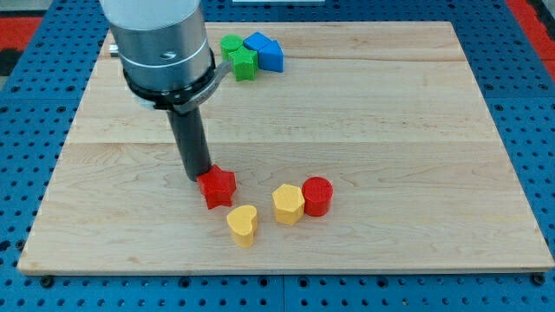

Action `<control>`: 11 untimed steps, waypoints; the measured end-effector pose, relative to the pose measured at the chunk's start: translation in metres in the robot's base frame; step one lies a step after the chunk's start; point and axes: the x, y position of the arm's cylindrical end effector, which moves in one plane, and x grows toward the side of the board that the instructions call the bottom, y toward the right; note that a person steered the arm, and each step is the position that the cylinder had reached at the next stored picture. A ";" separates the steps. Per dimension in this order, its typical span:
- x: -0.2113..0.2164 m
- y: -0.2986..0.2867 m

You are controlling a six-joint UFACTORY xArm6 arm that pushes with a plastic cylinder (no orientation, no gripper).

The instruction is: Push the red star close to the yellow heart

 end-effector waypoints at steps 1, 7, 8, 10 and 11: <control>0.017 -0.005; 0.114 0.072; 0.101 0.099; 0.091 0.107; 0.106 0.186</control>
